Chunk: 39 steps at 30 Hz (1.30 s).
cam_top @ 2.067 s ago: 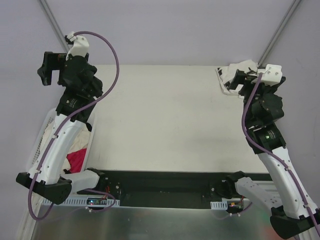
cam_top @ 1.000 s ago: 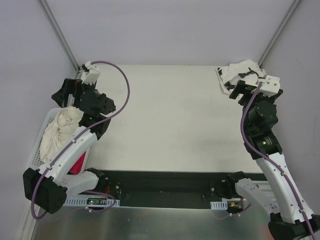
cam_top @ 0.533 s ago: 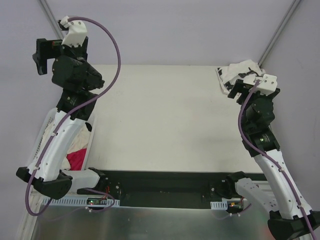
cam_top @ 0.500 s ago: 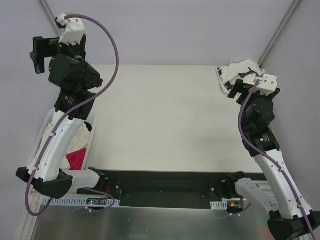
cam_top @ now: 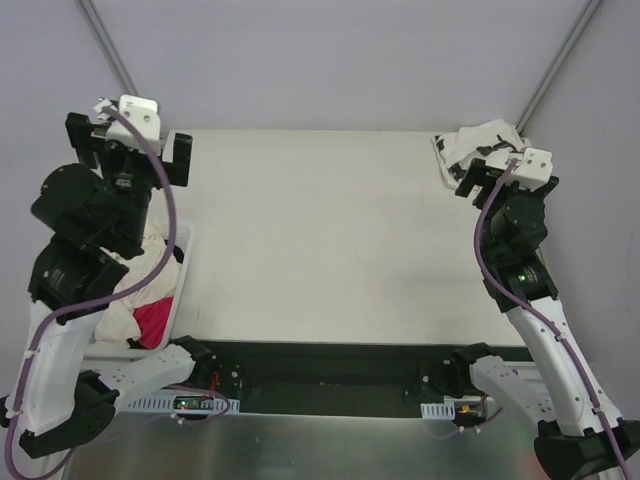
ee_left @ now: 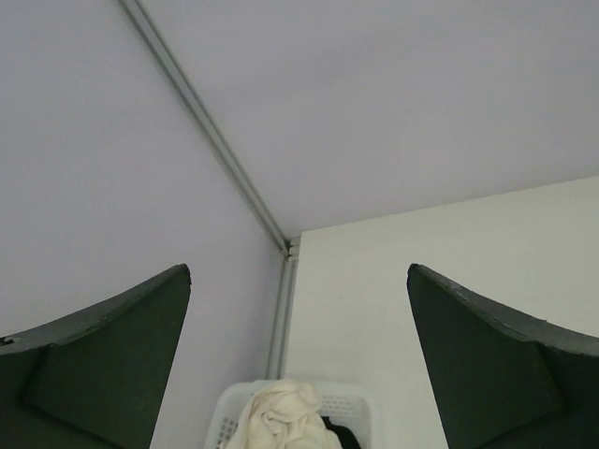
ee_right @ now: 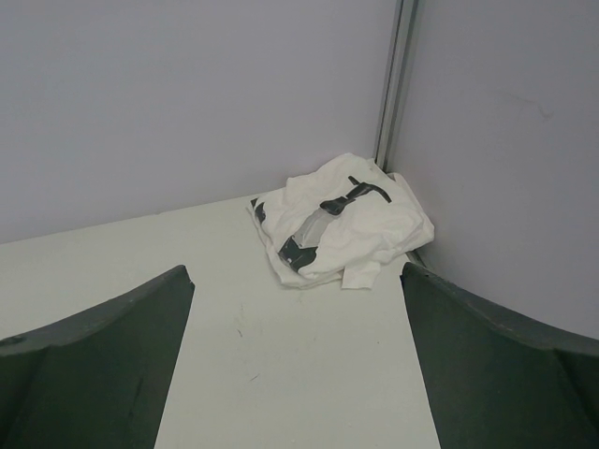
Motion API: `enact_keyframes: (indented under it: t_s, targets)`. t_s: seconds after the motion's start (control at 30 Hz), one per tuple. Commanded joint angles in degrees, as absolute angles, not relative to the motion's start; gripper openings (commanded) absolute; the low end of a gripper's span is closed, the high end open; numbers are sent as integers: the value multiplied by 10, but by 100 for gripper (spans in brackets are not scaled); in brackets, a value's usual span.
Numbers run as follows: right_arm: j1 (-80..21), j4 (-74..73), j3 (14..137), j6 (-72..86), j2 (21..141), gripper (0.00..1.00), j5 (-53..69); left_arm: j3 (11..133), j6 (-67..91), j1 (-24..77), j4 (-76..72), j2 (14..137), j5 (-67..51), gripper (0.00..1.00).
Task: Fold and stack the t-shirts
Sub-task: Grab crumpled tshirt from bin with the left arm
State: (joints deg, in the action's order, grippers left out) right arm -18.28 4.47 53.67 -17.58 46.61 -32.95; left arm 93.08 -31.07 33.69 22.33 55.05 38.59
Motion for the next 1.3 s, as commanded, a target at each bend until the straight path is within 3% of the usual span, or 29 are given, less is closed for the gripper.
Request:
enact_keyframes:
  t_s: [0.0,0.07,0.2,0.33,0.47,0.87,1.27]
  targets:
    - [-179,74,538,-176,461,96,-325,1086,-182,336,413,620,261,99]
    - [-178,73,535,-173,456,96,-326,1131,-153,336,510,652,323,99]
    - [-178,73,532,-174,453,96,-323,1104,-76,298,597,670,423,99]
    - [-178,71,533,-177,452,96,-327,1042,66,189,701,675,429,89]
    - [-178,70,532,-172,452,96,-322,956,118,115,738,669,436,96]
    - [-177,63,526,-163,457,96,-319,782,222,32,648,664,385,99]
    - [-176,58,505,-156,452,96,-326,745,253,-16,509,777,353,99]
